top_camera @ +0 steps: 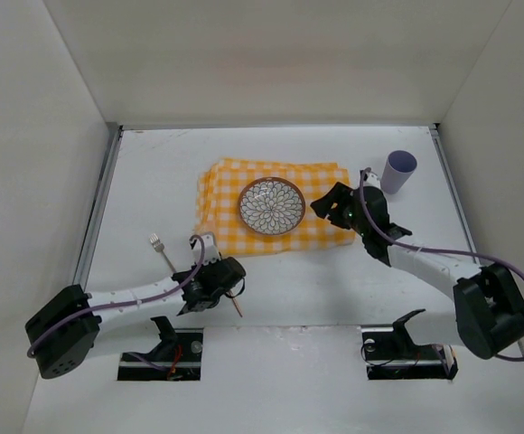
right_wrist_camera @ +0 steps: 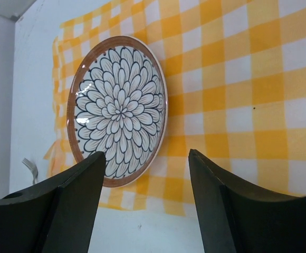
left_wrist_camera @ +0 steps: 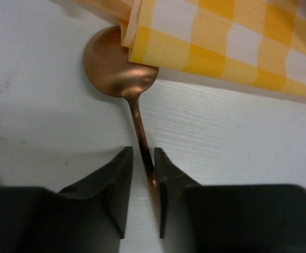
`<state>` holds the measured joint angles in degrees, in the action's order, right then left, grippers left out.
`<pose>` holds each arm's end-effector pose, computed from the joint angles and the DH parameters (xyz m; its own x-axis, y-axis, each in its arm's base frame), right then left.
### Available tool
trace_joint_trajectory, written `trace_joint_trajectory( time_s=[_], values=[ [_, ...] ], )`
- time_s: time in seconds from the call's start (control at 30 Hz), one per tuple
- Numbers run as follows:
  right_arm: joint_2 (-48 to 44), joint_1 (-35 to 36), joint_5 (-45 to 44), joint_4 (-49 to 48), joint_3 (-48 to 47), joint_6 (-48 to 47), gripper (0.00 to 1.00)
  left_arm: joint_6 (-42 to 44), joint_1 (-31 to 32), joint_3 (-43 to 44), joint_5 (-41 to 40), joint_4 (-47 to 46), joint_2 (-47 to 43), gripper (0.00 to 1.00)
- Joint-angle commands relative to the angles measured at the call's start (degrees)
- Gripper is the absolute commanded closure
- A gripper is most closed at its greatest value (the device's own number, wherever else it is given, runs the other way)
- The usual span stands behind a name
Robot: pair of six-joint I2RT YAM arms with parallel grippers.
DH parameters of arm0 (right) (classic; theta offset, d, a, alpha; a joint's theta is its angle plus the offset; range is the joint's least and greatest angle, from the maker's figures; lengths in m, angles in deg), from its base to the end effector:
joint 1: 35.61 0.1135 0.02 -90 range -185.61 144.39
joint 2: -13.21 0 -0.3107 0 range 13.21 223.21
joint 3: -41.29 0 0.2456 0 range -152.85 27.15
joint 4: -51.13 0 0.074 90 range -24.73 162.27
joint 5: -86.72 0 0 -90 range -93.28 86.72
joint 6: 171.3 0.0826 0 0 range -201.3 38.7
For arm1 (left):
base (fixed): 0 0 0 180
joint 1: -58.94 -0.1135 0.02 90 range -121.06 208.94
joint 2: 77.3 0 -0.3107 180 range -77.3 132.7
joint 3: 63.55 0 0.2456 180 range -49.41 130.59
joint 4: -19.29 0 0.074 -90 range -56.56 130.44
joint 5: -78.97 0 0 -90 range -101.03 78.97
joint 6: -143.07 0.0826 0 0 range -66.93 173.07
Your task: Set the dinner table for one person
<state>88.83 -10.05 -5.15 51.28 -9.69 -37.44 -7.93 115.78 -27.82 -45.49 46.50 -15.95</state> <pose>0.2792 0.1305 0.2464 -0.5530 0.5032 -0.6641 -0.0296 0.7847 0.6192 0.1367 -0.1237 0.1667 -0.6515 -0.3214 -0.6873 -0.1372 0.9408 -0.3098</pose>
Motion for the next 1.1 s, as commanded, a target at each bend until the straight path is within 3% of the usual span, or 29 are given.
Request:
trace_joint_trajectory(
  time_s=[0.0, 0.13, 0.33, 0.43, 0.6, 0.73, 1.07],
  values=[
    [-3.71, 0.50, -1.73, 2.13, 0.19, -3.59, 0.29, -1.50, 0.59, 2.15, -2.19, 0.30, 1.06, 0.83],
    [-6.26, 0.50, -1.82, 3.54, 0.63, -4.48, 0.29, -1.59, 1.56, 2.15, -2.19, 0.56, 1.07, 0.96],
    [-10.66, 0.32, -1.91, 4.07, 1.51, -4.57, 0.28, 0.08, 4.19, 6.79, -2.72, 9.86, -8.85, 0.98],
    [-11.37, -0.55, -1.91, 4.07, 1.60, -4.57, 0.28, 0.69, 5.51, 12.06, -2.64, 10.59, -9.58, 0.97],
    [-13.03, -1.52, -5.15, 4.68, 3.52, -4.74, 0.28, 9.21, 4.82, 21.91, -1.06, -1.08, 0.86, 0.97],
    [-16.37, -4.77, -7.80, 4.77, 7.12, -3.52, 0.28, 14.23, 2.10, 31.74, 6.14, -11.11, 11.93, 0.97],
    [-19.45, -8.82, -7.09, 3.36, 10.03, -1.58, 0.28, 19.59, 1.92, 52.32, 8.44, -13.85, 31.98, 0.97]
  ],
)
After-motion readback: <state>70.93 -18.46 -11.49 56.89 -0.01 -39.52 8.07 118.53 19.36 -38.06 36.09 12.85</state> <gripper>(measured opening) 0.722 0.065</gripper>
